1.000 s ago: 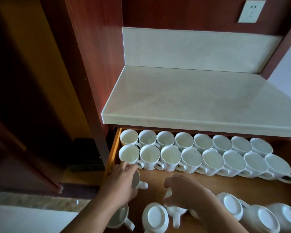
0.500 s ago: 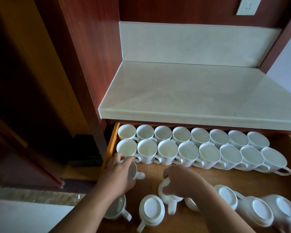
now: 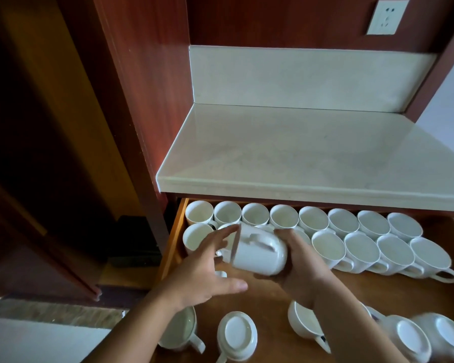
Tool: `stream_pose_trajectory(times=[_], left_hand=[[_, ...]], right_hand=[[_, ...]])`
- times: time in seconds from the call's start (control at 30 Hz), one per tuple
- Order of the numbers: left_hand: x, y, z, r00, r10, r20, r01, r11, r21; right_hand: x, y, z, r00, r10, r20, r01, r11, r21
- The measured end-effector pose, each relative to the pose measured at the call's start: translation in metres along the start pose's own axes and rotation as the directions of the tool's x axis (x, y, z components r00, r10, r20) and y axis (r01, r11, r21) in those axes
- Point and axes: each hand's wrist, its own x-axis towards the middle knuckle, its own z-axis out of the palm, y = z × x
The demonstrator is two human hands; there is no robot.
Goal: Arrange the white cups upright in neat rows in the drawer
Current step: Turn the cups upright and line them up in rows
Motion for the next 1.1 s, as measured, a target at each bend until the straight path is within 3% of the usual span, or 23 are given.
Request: stream_pose_trajectory(times=[0.1, 0.17, 0.23, 0.33, 0.43, 0.5, 0.6, 0.83, 1.0, 1.1], left_hand=[[0.007, 0.016, 0.004, 0.998, 0.013, -0.063, -0.026, 0.976, -0.216], [0.010, 0.023, 0.005, 0.994, -0.007, -0.113, -0.022, 0.968, -0.249], [0.013, 0.026, 0.003, 0.992, -0.009, -0.125, -0.014, 0.983, -0.185], [0.015, 0.030, -0.002, 0.993, -0.021, -0.113, 0.010, 0.995, -0.104], [0.017, 0.033, -0.005, 0.995, -0.003, -0.102, 0.023, 0.980, 0.198], [0.017, 0.034, -0.001, 0.997, 0.038, -0.071, -0.010, 0.936, 0.353], [0.019, 0.028, 0.008, 0.997, 0.071, 0.007, -0.067, 0.891, 0.449], [0.018, -0.002, 0.023, 0.992, -0.010, 0.124, -0.067, 0.794, 0.605], [0.017, -0.005, 0.020, 0.982, -0.036, 0.184, -0.095, 0.751, 0.653], [0.014, -0.010, 0.008, 0.997, -0.016, 0.082, -0.046, 0.717, 0.696]], right_hand=[[-0.004, 0.001, 0.012, 0.998, 0.038, 0.055, -0.041, 0.997, 0.068], [-0.006, 0.001, 0.014, 0.997, 0.040, 0.065, -0.045, 0.997, 0.065], [-0.006, 0.003, 0.013, 0.999, 0.003, 0.047, -0.005, 0.999, 0.034], [-0.005, 0.001, 0.005, 0.976, -0.208, -0.062, 0.188, 0.954, -0.233], [-0.007, -0.005, -0.003, 0.923, -0.383, -0.031, 0.352, 0.876, -0.330], [-0.010, -0.007, -0.009, 0.893, -0.419, 0.164, 0.442, 0.750, -0.491], [-0.011, -0.003, -0.013, 0.883, -0.296, 0.365, 0.468, 0.479, -0.743], [-0.008, 0.016, -0.009, 0.930, -0.218, 0.295, 0.328, 0.139, -0.934], [-0.002, 0.026, -0.004, 0.937, -0.246, 0.249, 0.277, 0.086, -0.957], [0.006, 0.035, -0.007, 0.947, -0.241, 0.211, 0.228, 0.045, -0.973]])
